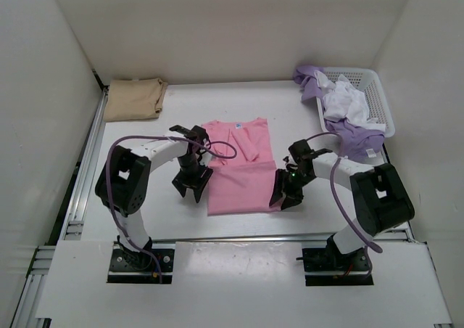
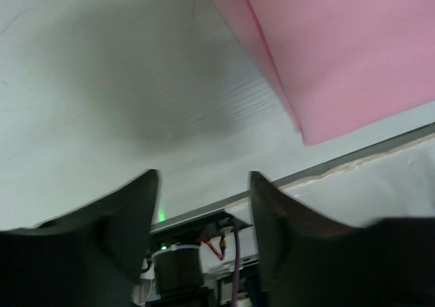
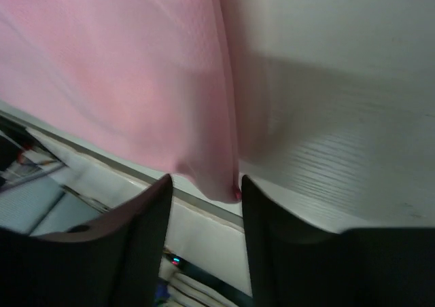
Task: Fold and stack the t-shirts
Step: Fold the folded rectangular tshirt in 1/3 of the way
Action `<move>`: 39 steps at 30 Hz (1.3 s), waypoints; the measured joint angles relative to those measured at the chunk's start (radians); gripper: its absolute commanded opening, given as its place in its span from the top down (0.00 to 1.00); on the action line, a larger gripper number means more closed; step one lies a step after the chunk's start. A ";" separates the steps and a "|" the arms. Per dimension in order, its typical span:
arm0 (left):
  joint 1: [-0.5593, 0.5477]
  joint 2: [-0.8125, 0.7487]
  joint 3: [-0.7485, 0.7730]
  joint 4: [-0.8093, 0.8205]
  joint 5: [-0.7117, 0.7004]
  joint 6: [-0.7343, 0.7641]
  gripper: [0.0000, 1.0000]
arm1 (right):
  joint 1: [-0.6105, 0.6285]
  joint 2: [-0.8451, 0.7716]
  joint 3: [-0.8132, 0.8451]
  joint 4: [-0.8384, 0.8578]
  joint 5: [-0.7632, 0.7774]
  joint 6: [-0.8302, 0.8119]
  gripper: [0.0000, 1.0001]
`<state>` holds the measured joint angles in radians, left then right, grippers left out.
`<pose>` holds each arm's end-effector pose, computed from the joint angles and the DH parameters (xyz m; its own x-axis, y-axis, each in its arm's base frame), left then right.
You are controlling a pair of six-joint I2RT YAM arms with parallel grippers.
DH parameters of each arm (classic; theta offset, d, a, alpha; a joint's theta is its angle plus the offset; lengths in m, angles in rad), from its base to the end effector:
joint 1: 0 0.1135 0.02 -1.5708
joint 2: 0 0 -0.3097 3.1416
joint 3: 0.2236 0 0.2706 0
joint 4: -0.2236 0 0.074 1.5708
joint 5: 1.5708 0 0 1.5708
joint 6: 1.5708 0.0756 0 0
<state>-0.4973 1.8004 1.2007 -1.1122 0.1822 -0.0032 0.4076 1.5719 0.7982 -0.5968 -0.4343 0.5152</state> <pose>0.2759 -0.1653 0.1688 -0.8716 0.4695 0.1412 0.4440 0.8780 -0.1790 0.2439 0.1400 0.1420 -0.9980 0.0560 0.0300 0.0635 0.8873 0.4569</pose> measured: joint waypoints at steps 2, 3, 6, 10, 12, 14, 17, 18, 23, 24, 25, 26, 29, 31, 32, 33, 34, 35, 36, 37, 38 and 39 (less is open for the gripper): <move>0.000 0.000 0.000 -0.011 0.000 -0.001 0.27 | 0.001 -0.017 -0.016 -0.009 0.004 -0.008 0.42; 0.000 0.000 0.001 -0.014 0.003 -0.003 0.26 | 0.002 -0.031 -0.023 -0.008 0.006 -0.011 0.42; -0.006 -0.002 0.014 -0.022 0.017 -0.002 0.28 | 0.003 -0.084 -0.035 -0.010 0.026 -0.016 0.40; -0.056 -0.084 -0.005 0.056 0.016 -0.002 0.29 | 0.003 -0.161 -0.076 -0.005 0.064 0.003 0.40; -0.081 -0.223 -0.063 0.156 0.016 0.004 0.06 | 0.003 -0.211 -0.117 0.002 0.087 0.026 0.40; -0.096 -0.408 -0.130 0.238 0.036 0.001 0.03 | 0.003 -0.277 -0.174 0.025 0.113 0.060 0.40; -0.107 -0.560 -0.174 0.287 0.084 0.000 0.11 | 0.010 -0.370 -0.255 0.077 0.146 0.136 0.40; -0.111 -0.555 -0.184 0.292 0.106 0.000 0.12 | 0.016 -0.393 -0.281 0.106 0.157 0.166 0.40; -0.124 -0.309 -0.305 0.323 0.178 -0.001 0.13 | 0.080 -0.438 -0.348 0.237 0.188 0.302 0.40; -0.124 -0.272 -0.328 0.315 0.183 -0.001 0.13 | 0.095 -0.440 -0.352 0.257 0.198 0.322 0.40; -0.124 -0.245 -0.343 0.305 0.189 -0.002 0.15 | 0.111 -0.443 -0.356 0.276 0.213 0.343 0.40; -0.124 -0.230 -0.343 0.290 0.202 -0.005 0.15 | 0.124 -0.444 -0.357 0.287 0.228 0.357 0.40; -0.124 -0.226 -0.340 0.301 0.217 -0.005 0.16 | 0.155 -0.446 -0.357 0.310 0.262 0.397 0.42; -0.124 -0.216 -0.332 0.300 0.223 -0.006 0.19 | 0.162 -0.447 -0.359 0.313 0.277 0.415 0.42; -0.124 -0.209 -0.325 0.299 0.223 -0.007 0.22 | 0.164 -0.450 -0.364 0.317 0.283 0.422 0.42; -0.124 -0.198 -0.315 0.297 0.222 -0.008 0.23 | 0.165 -0.455 -0.369 0.319 0.286 0.429 0.42; -0.124 -0.184 -0.303 0.299 0.223 -0.009 0.25 | 0.166 -0.462 -0.372 0.319 0.291 0.434 0.42; -0.124 -0.170 -0.288 0.304 0.227 -0.009 0.25 | 0.167 -0.467 -0.373 0.318 0.297 0.438 0.42; -0.124 -0.158 -0.276 0.310 0.232 -0.009 0.25 | 0.169 -0.467 -0.374 0.319 0.301 0.443 0.42; -0.124 -0.151 -0.268 0.317 0.237 -0.009 0.26 | 0.169 -0.466 -0.375 0.319 0.302 0.446 0.42; -0.124 -0.145 -0.261 0.324 0.240 -0.008 0.29 | 0.169 -0.465 -0.375 0.319 0.302 0.447 0.42; -0.124 -0.137 -0.253 0.335 0.245 -0.008 0.33 | 0.169 -0.464 -0.375 0.320 0.302 0.447 0.43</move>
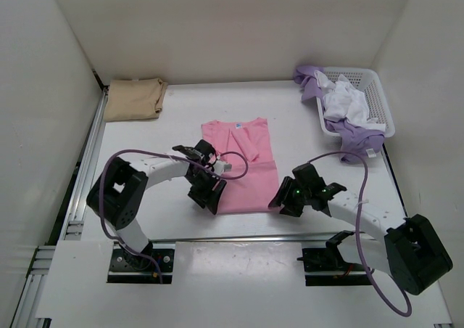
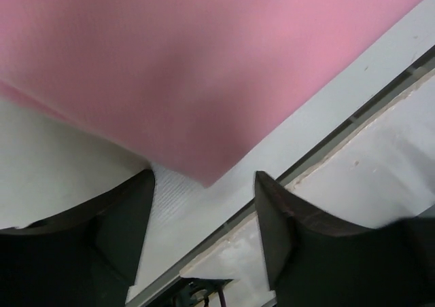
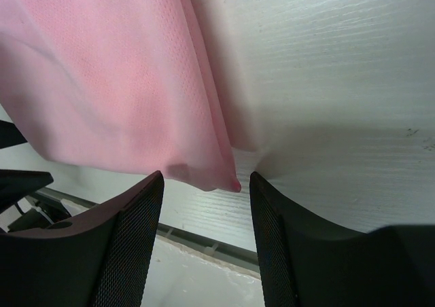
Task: Fold and stack the t-shirts
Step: Fold the folded rectangular tshirt in 1/3 of the way, then grab one side of the 2/3 rectangular tshirt with both arms, then fold the long partially folded tshirt into a neat square
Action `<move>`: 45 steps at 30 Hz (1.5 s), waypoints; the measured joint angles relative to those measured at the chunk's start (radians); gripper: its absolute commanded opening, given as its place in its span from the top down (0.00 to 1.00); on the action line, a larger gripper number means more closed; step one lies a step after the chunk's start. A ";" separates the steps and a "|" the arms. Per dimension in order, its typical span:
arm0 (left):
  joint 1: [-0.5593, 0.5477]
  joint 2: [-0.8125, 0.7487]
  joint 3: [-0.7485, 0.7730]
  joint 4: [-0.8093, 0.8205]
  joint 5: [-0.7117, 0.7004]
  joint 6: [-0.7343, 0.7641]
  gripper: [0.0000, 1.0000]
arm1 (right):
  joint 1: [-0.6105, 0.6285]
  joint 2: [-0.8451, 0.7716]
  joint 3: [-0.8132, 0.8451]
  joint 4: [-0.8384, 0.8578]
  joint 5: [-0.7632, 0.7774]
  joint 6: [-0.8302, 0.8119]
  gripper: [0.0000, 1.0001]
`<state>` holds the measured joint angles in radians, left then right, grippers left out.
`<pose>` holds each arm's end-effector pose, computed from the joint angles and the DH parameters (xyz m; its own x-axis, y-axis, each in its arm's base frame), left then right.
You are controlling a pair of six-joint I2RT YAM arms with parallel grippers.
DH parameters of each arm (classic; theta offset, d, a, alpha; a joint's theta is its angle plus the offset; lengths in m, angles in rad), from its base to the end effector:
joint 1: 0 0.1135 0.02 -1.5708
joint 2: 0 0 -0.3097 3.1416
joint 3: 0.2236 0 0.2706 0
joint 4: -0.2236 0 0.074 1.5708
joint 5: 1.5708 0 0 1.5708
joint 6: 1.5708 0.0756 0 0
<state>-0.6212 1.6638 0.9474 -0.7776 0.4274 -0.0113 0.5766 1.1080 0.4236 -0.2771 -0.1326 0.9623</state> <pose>0.2242 -0.1990 0.1515 -0.8170 0.5721 -0.0721 0.5463 0.7280 -0.4141 0.1700 0.1225 0.1482 -0.8884 0.3924 -0.2382 0.2189 0.8182 0.5315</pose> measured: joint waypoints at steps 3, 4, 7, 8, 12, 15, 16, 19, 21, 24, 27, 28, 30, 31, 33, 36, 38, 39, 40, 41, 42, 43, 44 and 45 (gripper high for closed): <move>0.000 0.029 0.018 0.020 0.008 0.000 0.51 | 0.000 0.012 0.002 0.008 -0.002 0.003 0.47; 0.000 0.038 0.019 0.027 0.013 0.000 0.56 | 0.000 0.019 0.005 0.009 -0.002 0.003 0.52; -0.001 0.055 0.020 0.033 0.026 -0.001 0.79 | 0.000 0.046 0.013 0.013 -0.005 0.002 0.67; -0.003 0.061 0.020 0.036 0.027 0.000 0.86 | 0.000 0.051 0.013 0.014 -0.004 -0.001 0.73; -0.008 0.068 0.021 0.038 0.031 0.003 0.90 | 0.000 0.059 0.016 -0.011 -0.001 -0.007 0.97; -0.010 0.066 0.033 0.011 0.024 0.003 0.90 | 0.000 0.057 0.051 -0.064 -0.001 -0.023 1.00; -0.010 0.066 0.045 -0.007 0.016 0.003 0.90 | 0.000 0.055 0.072 -0.091 -0.001 -0.031 1.00; -0.010 0.066 0.140 -0.129 -0.031 0.003 0.90 | 0.003 0.024 0.146 -0.175 0.004 -0.065 1.00; -0.011 0.066 0.235 -0.214 -0.074 0.003 0.90 | 0.013 -0.011 0.219 -0.256 0.012 -0.087 1.00; -0.011 0.064 0.361 -0.341 -0.151 0.003 0.90 | 0.030 -0.070 0.328 -0.369 0.018 -0.111 1.00; -0.011 0.062 0.432 -0.444 -0.222 0.003 0.90 | 0.045 -0.123 0.397 -0.449 -0.013 -0.122 1.00; -0.012 0.060 0.454 -0.466 -0.244 0.003 0.90 | 0.048 -0.134 0.414 -0.473 -0.028 -0.125 1.00; -0.017 0.041 0.479 -0.488 -0.285 0.003 0.90 | 0.050 -0.141 0.446 -0.517 -0.054 -0.127 1.00; -0.018 0.025 0.488 -0.496 -0.303 0.003 0.90 | 0.050 -0.138 0.463 -0.537 -0.065 -0.128 1.00; -0.020 -0.008 0.507 -0.516 -0.331 0.003 0.90 | 0.050 -0.127 0.496 -0.569 -0.089 -0.129 1.00; -0.020 -0.024 0.558 -0.542 -0.365 0.003 0.90 | 0.050 -0.095 0.542 -0.603 -0.128 -0.130 1.00; -0.012 -0.003 0.619 -0.562 -0.373 0.003 0.90 | 0.035 -0.066 0.572 -0.622 -0.145 -0.133 1.00; -0.004 0.014 0.657 -0.566 -0.373 0.004 0.90 | 0.018 -0.051 0.585 -0.629 -0.153 -0.136 1.00; 0.009 0.039 0.707 -0.572 -0.368 0.003 0.90 | -0.006 -0.034 0.599 -0.639 -0.161 -0.140 1.00; 0.025 0.071 0.766 -0.578 -0.361 0.003 0.90 | -0.032 -0.016 0.613 -0.642 -0.166 -0.147 1.00; 0.040 0.102 0.821 -0.575 -0.355 0.003 0.90 | -0.061 0.004 0.626 -0.642 -0.172 -0.156 1.00; 0.056 0.136 0.877 -0.573 -0.348 0.003 0.90 | -0.084 0.025 0.637 -0.640 -0.181 -0.163 1.00; 0.069 0.170 0.929 -0.572 -0.339 0.003 0.90 | -0.113 0.050 0.650 -0.639 -0.192 -0.177 1.00; 0.080 0.201 0.970 -0.566 -0.332 0.002 0.90 | -0.138 0.076 0.661 -0.636 -0.203 -0.190 1.00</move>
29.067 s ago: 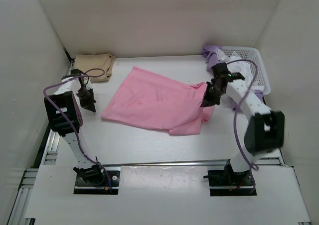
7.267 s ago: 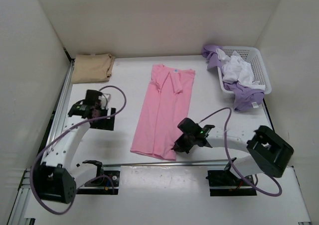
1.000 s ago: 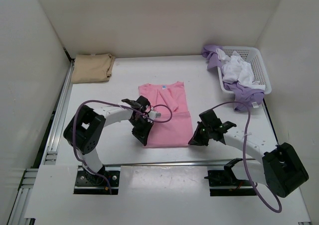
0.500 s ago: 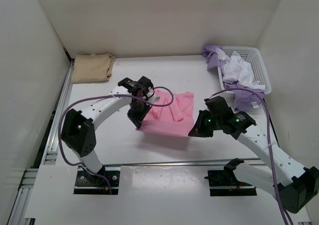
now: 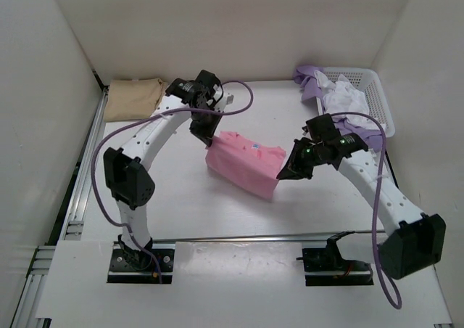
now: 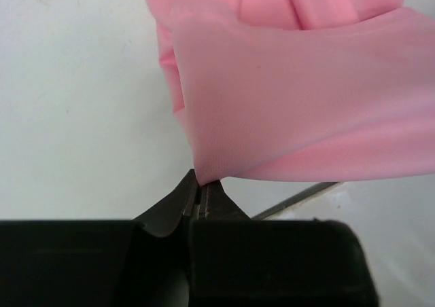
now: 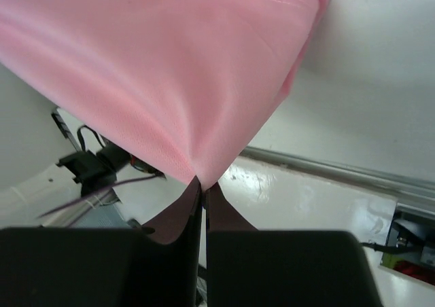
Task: Fold and stack the t-shirts
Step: Fold the long partially folded tshirt into a neat square
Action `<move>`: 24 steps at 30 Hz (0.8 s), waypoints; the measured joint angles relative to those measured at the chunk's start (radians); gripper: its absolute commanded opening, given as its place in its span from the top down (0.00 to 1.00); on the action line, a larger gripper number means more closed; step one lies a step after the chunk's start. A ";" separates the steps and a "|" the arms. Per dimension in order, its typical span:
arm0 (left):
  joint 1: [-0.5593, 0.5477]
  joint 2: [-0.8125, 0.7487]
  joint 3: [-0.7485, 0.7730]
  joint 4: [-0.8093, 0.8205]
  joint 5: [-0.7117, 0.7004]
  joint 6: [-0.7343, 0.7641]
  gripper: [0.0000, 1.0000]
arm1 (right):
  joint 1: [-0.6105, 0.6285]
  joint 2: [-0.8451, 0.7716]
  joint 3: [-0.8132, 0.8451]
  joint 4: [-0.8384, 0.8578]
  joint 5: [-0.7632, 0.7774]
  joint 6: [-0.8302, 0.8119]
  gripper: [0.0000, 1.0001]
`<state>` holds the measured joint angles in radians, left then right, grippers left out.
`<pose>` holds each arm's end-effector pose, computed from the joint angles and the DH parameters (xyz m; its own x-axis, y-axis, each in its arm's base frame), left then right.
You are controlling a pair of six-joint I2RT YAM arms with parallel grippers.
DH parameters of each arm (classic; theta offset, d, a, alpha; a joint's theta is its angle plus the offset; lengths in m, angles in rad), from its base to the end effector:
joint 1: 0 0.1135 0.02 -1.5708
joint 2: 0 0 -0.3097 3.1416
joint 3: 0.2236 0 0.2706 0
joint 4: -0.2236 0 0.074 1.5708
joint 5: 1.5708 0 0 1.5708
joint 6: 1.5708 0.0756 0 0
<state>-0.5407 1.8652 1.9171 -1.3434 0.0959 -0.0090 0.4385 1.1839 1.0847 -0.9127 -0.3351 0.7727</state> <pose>0.3490 -0.2180 0.3400 -0.8289 0.4872 -0.2748 0.5276 0.8442 -0.0945 0.2147 0.1281 0.3106 -0.9398 0.2874 -0.1850 0.1357 0.8105 0.5698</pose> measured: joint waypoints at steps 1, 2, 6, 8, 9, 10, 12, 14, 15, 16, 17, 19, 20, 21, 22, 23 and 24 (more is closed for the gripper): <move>0.006 0.025 0.031 0.001 0.006 0.000 0.90 | -0.025 0.028 0.009 0.004 -0.012 -0.014 1.00; 0.013 0.053 0.061 0.001 0.014 0.000 0.90 | -0.049 0.056 0.016 0.008 -0.019 -0.029 1.00; 0.025 0.181 0.168 -0.007 0.040 0.000 0.90 | -0.119 0.168 0.042 0.019 -0.040 -0.084 1.00; 0.031 0.239 0.206 -0.005 0.047 0.000 0.90 | -0.147 0.232 0.064 0.025 -0.050 -0.106 1.00; 0.034 0.261 0.218 -0.002 0.048 0.001 0.90 | -0.159 0.265 0.078 0.029 -0.057 -0.116 1.00; 0.038 0.276 0.222 0.004 0.048 0.001 0.90 | -0.169 0.295 0.092 0.034 -0.061 -0.124 1.00; 0.048 0.295 0.224 0.025 0.048 0.001 0.90 | -0.186 0.348 0.125 0.044 -0.066 -0.132 1.00; 0.060 0.297 0.224 0.055 0.048 0.001 0.90 | -0.200 0.397 0.169 0.051 -0.070 -0.139 1.00; 0.067 0.297 0.224 0.072 0.047 0.001 0.90 | -0.204 0.422 0.195 0.054 -0.072 -0.142 1.00; 0.073 0.297 0.224 0.093 0.047 0.001 0.88 | -0.209 0.447 0.221 0.059 -0.073 -0.146 0.98; 0.077 0.297 0.224 0.111 0.046 0.001 0.85 | -0.213 0.474 0.247 0.063 -0.075 -0.148 0.94; 0.085 0.299 0.224 0.139 0.043 0.003 0.61 | -0.220 0.531 0.294 0.069 -0.078 -0.153 0.72; 0.087 0.301 0.225 0.154 0.040 0.007 0.54 | -0.224 0.561 0.317 0.068 -0.078 -0.153 0.62; 0.089 0.306 0.229 0.171 0.029 0.006 0.45 | -0.230 0.597 0.348 0.066 -0.073 -0.156 0.49; 0.091 0.315 0.234 0.189 0.018 0.008 0.38 | -0.238 0.640 0.380 0.067 -0.061 -0.159 0.45; 0.093 0.327 0.245 0.210 0.000 0.008 0.38 | -0.244 0.675 0.409 0.066 -0.049 -0.160 0.42; 0.096 0.346 0.259 0.238 -0.029 0.006 0.36 | -0.251 0.721 0.452 0.067 -0.033 -0.165 0.40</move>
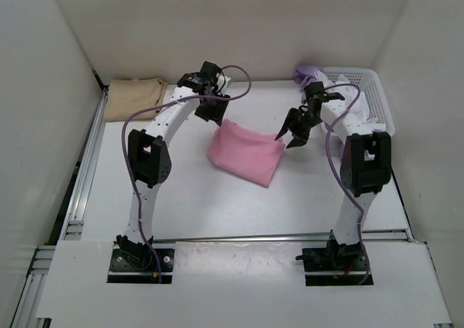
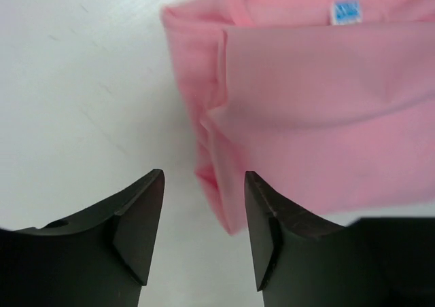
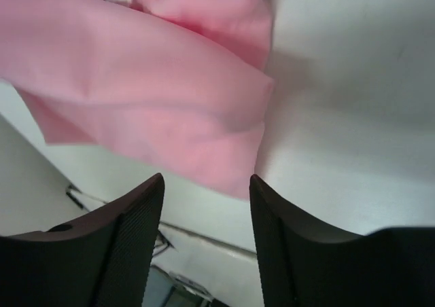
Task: Fold and stack the t-shirts
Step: Fold the long partially folded tshirt into a neat square
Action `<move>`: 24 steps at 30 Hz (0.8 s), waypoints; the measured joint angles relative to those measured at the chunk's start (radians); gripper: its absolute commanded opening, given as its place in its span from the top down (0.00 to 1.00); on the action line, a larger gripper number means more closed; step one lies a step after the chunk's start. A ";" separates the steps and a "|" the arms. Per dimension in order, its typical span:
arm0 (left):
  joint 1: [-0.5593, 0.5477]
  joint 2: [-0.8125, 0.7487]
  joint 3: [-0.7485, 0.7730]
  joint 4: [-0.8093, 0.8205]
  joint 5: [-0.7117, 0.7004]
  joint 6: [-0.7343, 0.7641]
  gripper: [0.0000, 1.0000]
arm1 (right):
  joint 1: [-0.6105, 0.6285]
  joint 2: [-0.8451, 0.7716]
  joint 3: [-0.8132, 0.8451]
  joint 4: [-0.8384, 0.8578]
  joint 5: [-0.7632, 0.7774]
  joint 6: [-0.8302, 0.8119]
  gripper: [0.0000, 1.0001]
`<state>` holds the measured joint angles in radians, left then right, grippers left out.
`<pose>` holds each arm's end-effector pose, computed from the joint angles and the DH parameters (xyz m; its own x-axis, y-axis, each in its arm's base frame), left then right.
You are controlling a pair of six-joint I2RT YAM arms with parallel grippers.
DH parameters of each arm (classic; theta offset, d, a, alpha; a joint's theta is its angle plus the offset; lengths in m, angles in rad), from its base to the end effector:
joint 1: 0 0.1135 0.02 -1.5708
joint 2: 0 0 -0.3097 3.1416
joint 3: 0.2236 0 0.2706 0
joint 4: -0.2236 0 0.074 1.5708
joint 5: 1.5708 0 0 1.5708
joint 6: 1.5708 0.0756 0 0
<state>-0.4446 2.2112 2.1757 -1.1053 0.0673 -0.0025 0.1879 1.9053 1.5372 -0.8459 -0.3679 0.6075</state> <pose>0.4792 -0.2339 0.2766 -0.8217 0.3887 -0.4167 0.4524 0.8896 -0.0622 0.4271 0.1089 0.2316 -0.9258 0.3662 -0.0944 0.2810 0.8333 0.4761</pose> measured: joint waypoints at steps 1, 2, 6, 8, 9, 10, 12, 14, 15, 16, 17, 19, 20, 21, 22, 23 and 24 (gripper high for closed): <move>0.004 0.024 0.021 0.019 -0.026 0.000 0.36 | -0.005 0.039 0.037 0.005 0.013 -0.005 0.40; 0.010 0.059 0.064 0.032 -0.055 0.000 0.36 | -0.008 0.080 0.089 0.003 0.027 -0.009 0.40; 0.056 0.120 0.127 0.122 -0.127 0.002 0.35 | -0.011 0.154 0.243 0.038 0.097 -0.046 0.44; 0.077 0.064 0.050 0.171 -0.136 0.002 0.38 | 0.002 0.121 0.239 0.050 0.138 -0.074 0.51; 0.084 0.031 0.005 0.181 -0.134 0.002 0.41 | 0.013 0.085 0.203 0.068 0.162 -0.089 0.57; 0.087 -0.008 -0.043 0.190 -0.130 0.001 0.43 | 0.026 0.047 0.160 0.073 0.183 -0.098 0.64; 0.069 -0.071 -0.116 0.194 -0.105 0.001 0.47 | 0.063 -0.047 0.047 0.079 0.213 -0.111 0.66; 0.030 -0.105 -0.152 0.198 -0.071 0.003 0.44 | 0.093 -0.106 -0.040 0.082 0.229 -0.110 0.55; 0.005 -0.108 -0.154 0.194 -0.055 0.003 0.41 | 0.108 -0.123 -0.076 0.083 0.232 -0.106 0.50; -0.016 -0.102 -0.149 0.189 -0.042 0.003 0.37 | 0.115 -0.126 -0.097 0.084 0.237 -0.098 0.45; -0.037 -0.085 -0.133 0.180 -0.027 0.004 0.34 | 0.117 -0.124 -0.117 0.089 0.244 -0.091 0.43; -0.065 -0.033 -0.084 0.167 -0.002 0.004 0.31 | 0.113 -0.115 -0.150 0.099 0.259 -0.082 0.42; -0.068 -0.008 -0.066 0.166 0.008 0.004 0.29 | 0.110 -0.106 -0.160 0.104 0.262 -0.079 0.42; -0.066 0.015 -0.055 0.168 0.021 0.003 0.27 | 0.107 -0.095 -0.161 0.108 0.262 -0.079 0.42; -0.059 0.037 -0.052 0.172 0.032 0.003 0.25 | 0.105 -0.079 -0.160 0.122 0.261 -0.080 0.42; -0.050 0.056 -0.051 0.175 0.039 0.003 0.25 | 0.103 -0.061 -0.159 0.136 0.260 -0.080 0.40; -0.039 0.074 -0.051 0.175 0.045 0.002 0.25 | 0.101 -0.046 -0.158 0.150 0.259 -0.080 0.40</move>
<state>-0.4835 2.2848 2.1246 -0.9302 0.1123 -0.0002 0.2893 1.8595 1.3788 -0.6960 -0.1085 0.5270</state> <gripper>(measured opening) 0.743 0.591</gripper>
